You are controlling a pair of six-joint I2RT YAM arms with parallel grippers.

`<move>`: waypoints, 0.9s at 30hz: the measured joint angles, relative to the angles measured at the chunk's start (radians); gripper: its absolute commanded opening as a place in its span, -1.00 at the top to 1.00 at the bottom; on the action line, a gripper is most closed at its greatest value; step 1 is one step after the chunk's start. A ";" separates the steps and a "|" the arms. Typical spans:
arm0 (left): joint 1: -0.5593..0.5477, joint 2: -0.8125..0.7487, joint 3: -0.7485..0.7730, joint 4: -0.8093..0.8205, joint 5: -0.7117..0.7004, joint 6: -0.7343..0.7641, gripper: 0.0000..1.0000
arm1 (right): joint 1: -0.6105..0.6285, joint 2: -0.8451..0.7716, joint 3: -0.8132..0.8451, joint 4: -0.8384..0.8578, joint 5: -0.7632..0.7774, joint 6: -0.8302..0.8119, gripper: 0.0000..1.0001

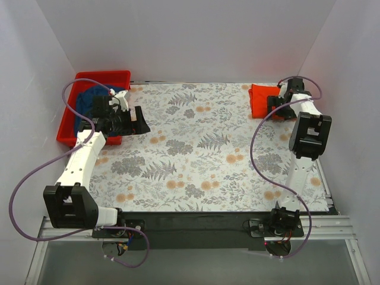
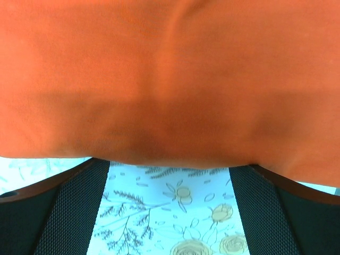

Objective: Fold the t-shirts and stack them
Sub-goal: Neatly place the folded tshirt to the corner, then reset both grippers

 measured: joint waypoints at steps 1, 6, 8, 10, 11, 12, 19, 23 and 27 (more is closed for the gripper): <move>0.000 0.003 0.000 0.000 0.000 0.000 -0.80 | 0.001 0.007 0.012 -0.002 0.000 0.000 -0.97; 0.000 0.016 0.000 0.000 -0.003 0.000 -0.80 | 0.005 0.042 0.069 -0.009 0.000 0.000 -0.97; 0.000 0.018 0.000 0.000 -0.003 0.000 -0.80 | 0.006 0.059 0.097 -0.011 0.001 0.000 -0.97; 0.000 0.021 0.000 0.000 -0.003 0.000 -0.80 | 0.008 0.075 0.122 -0.010 0.003 -0.001 -0.97; 0.000 0.024 0.000 0.000 -0.003 0.000 -0.80 | 0.008 0.080 0.129 -0.009 0.003 -0.002 -0.97; 0.000 0.027 0.000 0.000 -0.002 0.000 -0.80 | 0.009 0.082 0.134 -0.009 0.003 -0.002 -0.97; 0.000 0.032 0.001 -0.002 0.000 0.000 -0.80 | 0.009 0.078 0.136 -0.020 -0.010 -0.028 -0.97; 0.000 0.058 0.037 -0.019 0.018 0.002 -0.80 | 0.011 0.021 0.132 -0.059 -0.039 -0.063 -0.97; 0.000 0.100 0.095 -0.035 0.055 0.004 -0.80 | 0.022 -0.142 0.120 -0.097 -0.072 -0.113 -0.97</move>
